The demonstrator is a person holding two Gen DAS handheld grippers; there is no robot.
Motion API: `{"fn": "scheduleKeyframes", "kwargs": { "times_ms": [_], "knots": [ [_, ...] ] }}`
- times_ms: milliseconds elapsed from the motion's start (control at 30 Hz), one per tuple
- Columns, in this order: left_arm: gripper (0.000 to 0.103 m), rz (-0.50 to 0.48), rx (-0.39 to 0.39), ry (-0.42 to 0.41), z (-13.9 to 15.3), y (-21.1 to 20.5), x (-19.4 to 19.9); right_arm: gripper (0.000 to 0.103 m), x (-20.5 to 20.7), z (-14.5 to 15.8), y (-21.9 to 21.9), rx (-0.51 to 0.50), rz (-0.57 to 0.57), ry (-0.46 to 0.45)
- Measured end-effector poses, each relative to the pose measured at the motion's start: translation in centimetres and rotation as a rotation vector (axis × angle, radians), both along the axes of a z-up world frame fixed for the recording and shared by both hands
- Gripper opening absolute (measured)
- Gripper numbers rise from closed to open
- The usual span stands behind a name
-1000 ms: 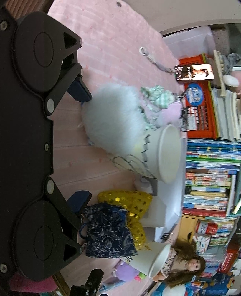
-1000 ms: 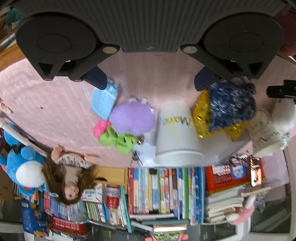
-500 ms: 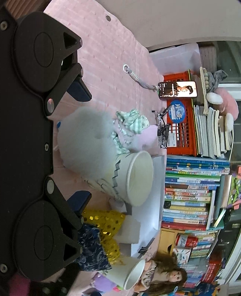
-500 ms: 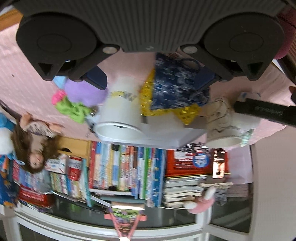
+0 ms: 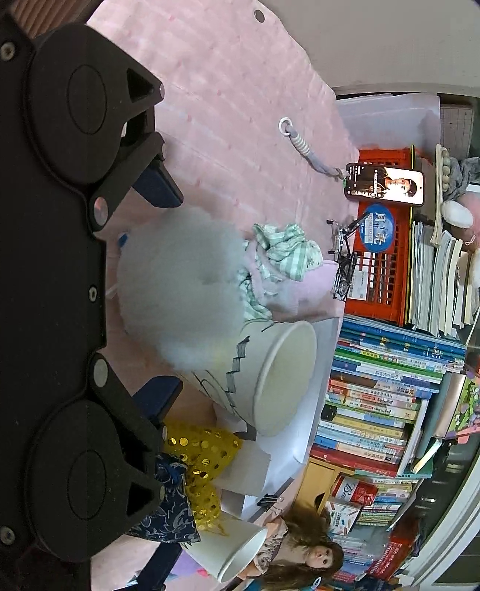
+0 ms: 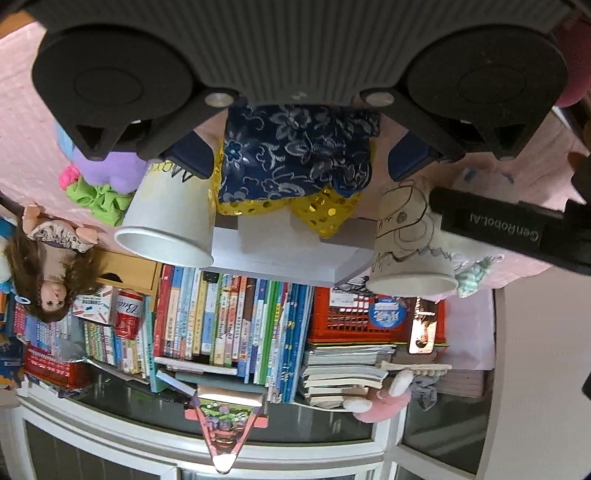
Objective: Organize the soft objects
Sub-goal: 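Grasp the white fluffy ball with the left tool while the right tool grasps the blue floral pouch, then carry the white ball with the left tool while the right tool carries the pouch to the grey tray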
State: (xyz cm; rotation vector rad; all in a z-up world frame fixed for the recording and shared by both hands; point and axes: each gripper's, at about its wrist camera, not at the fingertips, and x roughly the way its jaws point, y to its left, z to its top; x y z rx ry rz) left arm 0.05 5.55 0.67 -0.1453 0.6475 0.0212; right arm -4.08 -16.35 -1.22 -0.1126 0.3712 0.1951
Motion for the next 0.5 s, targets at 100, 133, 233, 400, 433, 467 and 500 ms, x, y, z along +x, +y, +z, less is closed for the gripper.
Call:
{"fn": "scheduleKeyframes", "kwargs": {
  "times_ms": [100,133,233,400,433,467,500],
  "knots": [
    [0.091,-0.006,0.007,-0.004,-0.1,-0.1,0.2,0.103,0.3,-0.1,0.2,0.001,-0.020,-0.003],
    [0.090,-0.008,0.007,-0.003,-0.1,-0.2,0.2,0.103,0.4,-0.1,0.3,0.001,-0.026,-0.003],
    [0.086,-0.001,0.014,0.002,-0.3,-0.4,0.3,0.102,0.5,-0.4,0.5,-0.001,-0.034,0.003],
    [0.078,0.001,0.023,0.020,-0.8,-0.5,0.5,0.097,0.7,-1.0,0.7,-0.008,-0.048,0.027],
    [0.074,0.002,0.026,0.023,-0.9,-0.5,0.5,0.094,0.7,-1.1,0.7,-0.010,-0.052,0.028],
    [0.070,0.004,0.028,0.025,-0.9,-0.5,0.4,0.092,0.6,-1.1,0.7,-0.012,-0.055,0.029],
    [0.070,0.008,0.034,0.021,-0.9,-0.6,0.3,0.091,0.5,-1.1,0.7,-0.014,-0.055,0.027]
  ]
}}
